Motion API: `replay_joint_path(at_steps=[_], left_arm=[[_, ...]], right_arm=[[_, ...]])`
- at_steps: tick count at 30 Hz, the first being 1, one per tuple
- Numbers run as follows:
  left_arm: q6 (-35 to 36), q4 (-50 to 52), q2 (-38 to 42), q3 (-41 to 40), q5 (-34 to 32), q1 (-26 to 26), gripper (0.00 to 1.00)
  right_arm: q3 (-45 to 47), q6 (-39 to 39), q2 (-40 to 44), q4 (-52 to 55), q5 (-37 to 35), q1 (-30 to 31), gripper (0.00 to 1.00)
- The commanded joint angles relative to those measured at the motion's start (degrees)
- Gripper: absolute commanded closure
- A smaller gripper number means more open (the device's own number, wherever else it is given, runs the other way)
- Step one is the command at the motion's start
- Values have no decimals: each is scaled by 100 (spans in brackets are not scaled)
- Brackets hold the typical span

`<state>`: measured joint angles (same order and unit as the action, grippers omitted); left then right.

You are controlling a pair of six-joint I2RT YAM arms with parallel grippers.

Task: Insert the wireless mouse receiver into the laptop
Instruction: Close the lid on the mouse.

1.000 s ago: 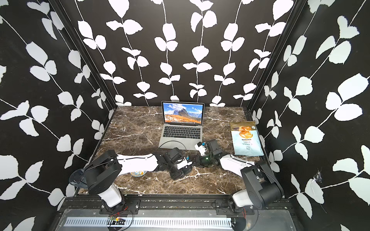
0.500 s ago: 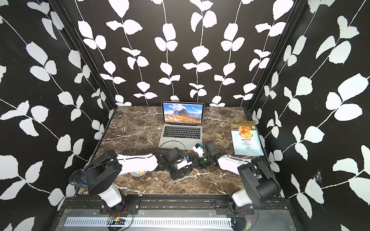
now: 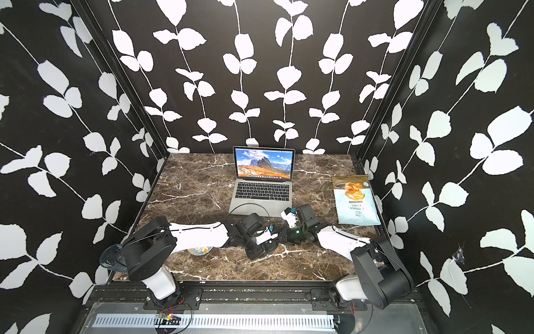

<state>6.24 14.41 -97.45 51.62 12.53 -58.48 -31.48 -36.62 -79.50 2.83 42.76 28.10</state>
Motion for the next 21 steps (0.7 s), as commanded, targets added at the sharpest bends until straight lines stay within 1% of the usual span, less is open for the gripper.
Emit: replay_joint_path(at_steps=[1,6,12,15,16,17,19,21], left_arm=[[-47,642,-412,-248,134,-67,92],[-50,659,-446,-230,159,-67,96],[-61,672,-477,-220,149,-82,100],[-206,651,-342,-237,-47,-80,100],[-295,661,-198,-226,-159,-53,100],[-406,667,-18,-223,-265,10,100],[-688,577,497,-206,-158,286,100],[-1121,350,1068,-223,-57,507,100]], right_arm=[[-144,215,-129,331,-246,34,78],[-30,176,-245,279,-79,53,79],[147,-22,-349,-86,225,86,79],[124,-12,-119,-66,169,80,79],[51,109,59,114,17,51,76],[-64,212,271,393,-158,2,71],[-203,310,813,725,-398,-169,56],[-240,146,1422,626,-516,-395,41]])
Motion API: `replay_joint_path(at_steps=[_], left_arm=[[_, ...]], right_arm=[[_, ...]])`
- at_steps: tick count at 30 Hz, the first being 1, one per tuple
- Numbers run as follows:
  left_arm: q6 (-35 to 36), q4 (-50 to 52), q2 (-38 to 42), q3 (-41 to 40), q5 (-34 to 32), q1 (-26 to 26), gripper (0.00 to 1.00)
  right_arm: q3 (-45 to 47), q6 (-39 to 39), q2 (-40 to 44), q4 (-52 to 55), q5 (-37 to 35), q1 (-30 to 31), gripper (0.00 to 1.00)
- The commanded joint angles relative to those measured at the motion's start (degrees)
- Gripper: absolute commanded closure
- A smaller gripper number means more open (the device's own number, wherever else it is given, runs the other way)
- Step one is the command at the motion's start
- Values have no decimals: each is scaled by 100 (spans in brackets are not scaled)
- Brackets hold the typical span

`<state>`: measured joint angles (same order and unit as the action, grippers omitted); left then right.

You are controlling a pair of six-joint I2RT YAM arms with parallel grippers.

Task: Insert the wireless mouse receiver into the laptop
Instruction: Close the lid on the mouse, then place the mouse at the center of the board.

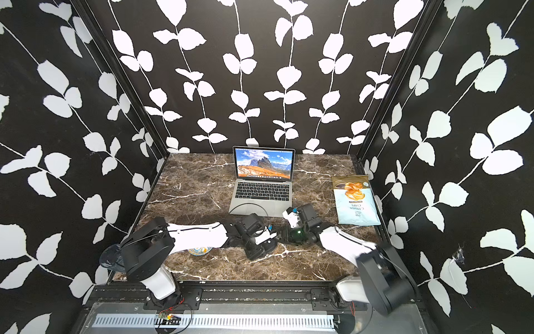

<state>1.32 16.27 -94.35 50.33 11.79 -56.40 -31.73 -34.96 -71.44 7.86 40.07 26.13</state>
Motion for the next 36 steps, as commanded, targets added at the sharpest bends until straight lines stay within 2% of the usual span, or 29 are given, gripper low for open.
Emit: replay_joint_path(at_steps=[1,3,5,9,12,17,22,25,28,31,32,34,36], left_arm=[[-763,40,1027,-107,-47,332,100],[-825,-346,1554,-211,-151,340,100],[-939,-951,1958,-441,57,354,99],[-2026,-2051,2269,-498,1196,651,99],[-2542,-2686,2354,-520,1711,674,99],[-2732,-2857,2446,-461,2214,674,99],[-3167,-3530,2569,-583,2619,674,99],[-3130,-3390,2520,-498,2891,674,98],[-3073,-3239,2509,-463,3052,674,98],[-2922,-2972,2579,-470,2844,674,95],[-2872,-2864,2610,-471,2738,679,87],[-2785,-2590,2690,-491,2532,723,50],[-2718,-2346,2873,-610,2329,872,15]], right_arm=[[-205,-128,831,-31,-190,-266,37],[-193,-324,1066,-437,133,-304,31],[-165,-550,1084,-1016,644,-294,27],[73,-1336,1124,-2727,1331,-258,24],[74,-1806,1179,-3877,1534,-235,23],[-251,-1866,1022,-4280,1910,-92,22],[-336,-1798,851,-4284,2021,0,22],[-379,-1878,809,-4405,2163,35,22],[-388,-2125,767,-4839,2301,52,30],[-396,-2150,754,-4933,2349,51,52],[-404,-2039,765,-4831,2347,53,57],[-502,-1435,797,-4099,2267,48,61],[-820,41,869,-2425,1814,45,62]])
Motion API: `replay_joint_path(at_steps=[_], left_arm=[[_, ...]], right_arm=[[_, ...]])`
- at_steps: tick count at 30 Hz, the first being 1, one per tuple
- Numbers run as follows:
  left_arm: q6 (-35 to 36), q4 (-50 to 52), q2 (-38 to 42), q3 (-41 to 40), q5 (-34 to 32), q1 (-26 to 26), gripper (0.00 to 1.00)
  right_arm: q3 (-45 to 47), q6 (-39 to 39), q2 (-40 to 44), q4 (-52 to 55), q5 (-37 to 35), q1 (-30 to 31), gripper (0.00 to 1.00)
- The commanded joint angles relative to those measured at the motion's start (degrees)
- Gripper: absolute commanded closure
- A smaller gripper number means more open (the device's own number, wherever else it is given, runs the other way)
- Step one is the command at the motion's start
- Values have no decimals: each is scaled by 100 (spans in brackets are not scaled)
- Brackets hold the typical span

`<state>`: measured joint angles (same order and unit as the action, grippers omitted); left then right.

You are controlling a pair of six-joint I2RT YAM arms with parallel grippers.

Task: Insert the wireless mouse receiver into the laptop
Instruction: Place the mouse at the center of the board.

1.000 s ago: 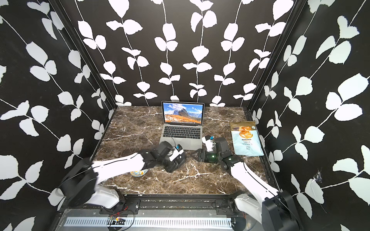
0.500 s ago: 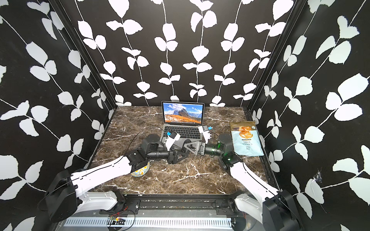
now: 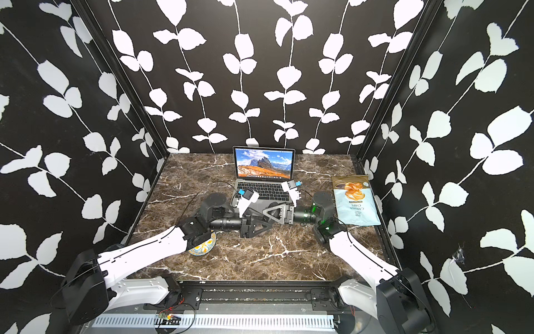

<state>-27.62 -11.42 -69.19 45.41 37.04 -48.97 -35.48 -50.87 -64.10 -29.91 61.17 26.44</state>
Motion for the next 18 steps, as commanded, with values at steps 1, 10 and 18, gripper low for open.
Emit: replay_joint_path(at_steps=[1,10,18], left_arm=[[209,551,491,-242,-412,278,7],[902,2934,1563,-138,-2781,1980,2],[1188,2565,1384,-306,-4334,2460,1]], right_arm=[[-713,2460,121,2582,-760,33,62],[-2446,6040,-2142,5990,-5926,1685,70],[-3351,6560,-4114,5846,-6586,2379,49]])
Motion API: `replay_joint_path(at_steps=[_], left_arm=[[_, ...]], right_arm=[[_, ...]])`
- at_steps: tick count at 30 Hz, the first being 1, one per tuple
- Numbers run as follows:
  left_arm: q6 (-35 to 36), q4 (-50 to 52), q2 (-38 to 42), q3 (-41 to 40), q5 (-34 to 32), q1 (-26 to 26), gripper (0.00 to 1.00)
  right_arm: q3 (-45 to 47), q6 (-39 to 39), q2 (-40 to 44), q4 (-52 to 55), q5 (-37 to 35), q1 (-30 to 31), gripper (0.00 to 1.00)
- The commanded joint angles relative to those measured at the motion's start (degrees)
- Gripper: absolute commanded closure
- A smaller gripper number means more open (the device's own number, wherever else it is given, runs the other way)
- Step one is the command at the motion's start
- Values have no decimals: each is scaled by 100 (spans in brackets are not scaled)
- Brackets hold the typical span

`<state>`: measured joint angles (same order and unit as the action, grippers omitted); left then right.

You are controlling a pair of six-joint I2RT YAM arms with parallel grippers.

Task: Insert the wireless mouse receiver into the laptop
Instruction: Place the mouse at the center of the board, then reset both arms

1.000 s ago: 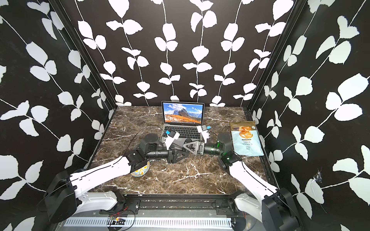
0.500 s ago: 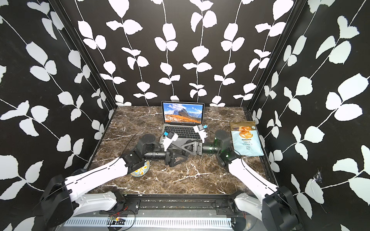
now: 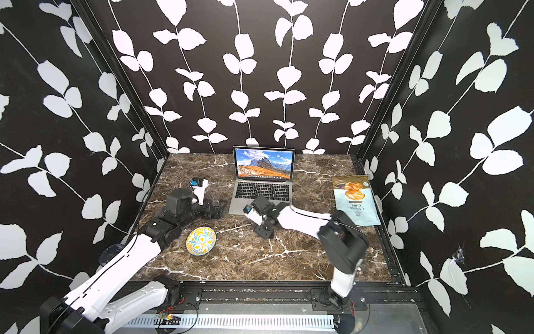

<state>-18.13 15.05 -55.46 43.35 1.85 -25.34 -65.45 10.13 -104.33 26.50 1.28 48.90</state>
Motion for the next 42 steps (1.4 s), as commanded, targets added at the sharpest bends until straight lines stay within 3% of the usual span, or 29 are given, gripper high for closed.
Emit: replay_joint_path(at_steps=[1,3,4,8,13,18,23,25,26,27,28,30,31,34,36,38,40,42], left_arm=[[273,-162,-31,-127,-938,134,2],[347,-332,-148,-150,-1100,233,1],[366,-414,-210,-151,-1133,292,2],[420,-808,-454,-118,-1270,621,1],[736,-1480,-810,-243,-2175,1183,2],[1578,-3099,-1323,-930,-3316,1579,2],[2512,-5690,-2438,-1778,-2813,1633,2],[2585,-5896,-2863,-1784,-2468,1639,2],[2711,-6523,-3260,-1870,-2197,1645,2],[2729,-6539,-3253,-1864,-2050,1701,2],[2581,-5922,-3085,-1747,-1779,1794,2],[2589,-6387,-3317,-1801,-1391,1949,2],[2464,-6116,-3229,-1755,-1266,2047,2],[2448,-6416,-3289,-1836,-1341,2090,2],[2300,-6753,-3349,-2072,-1541,2099,2],[2404,-7565,-3546,-2320,-1608,2070,1],[2320,-7247,-3379,-2349,-1588,2077,2],[2395,-7325,-3517,-2220,-1629,2077,2]], right_arm=[[-397,466,-182,214,-607,166,41],[-373,445,-245,154,-580,197,24],[-329,424,-215,121,-547,198,21],[-87,174,255,12,-498,190,16],[459,-578,1494,-272,-548,-136,13],[1543,-1724,3156,-693,-621,-1705,9],[2467,-2039,4084,-1145,-677,-3673,8],[2738,-2039,4137,-1596,-747,-4193,7],[2995,-1984,4089,-2020,-825,-4494,7],[3179,-1942,4025,-2434,-933,-4606,7],[3357,-1816,3936,-2891,-1000,-4670,7],[3778,-1487,3739,-4002,-1000,-4701,7],[4068,-1344,3618,-4764,-980,-4695,7],[4818,-1055,3042,-7172,-712,-4697,7],[4964,-836,2633,-8114,-411,-4677,1],[4817,-809,1944,-8400,-334,-4671,1],[4805,-717,1418,-9017,-224,-4623,1],[4534,-744,1728,-7969,-310,-4627,1]])
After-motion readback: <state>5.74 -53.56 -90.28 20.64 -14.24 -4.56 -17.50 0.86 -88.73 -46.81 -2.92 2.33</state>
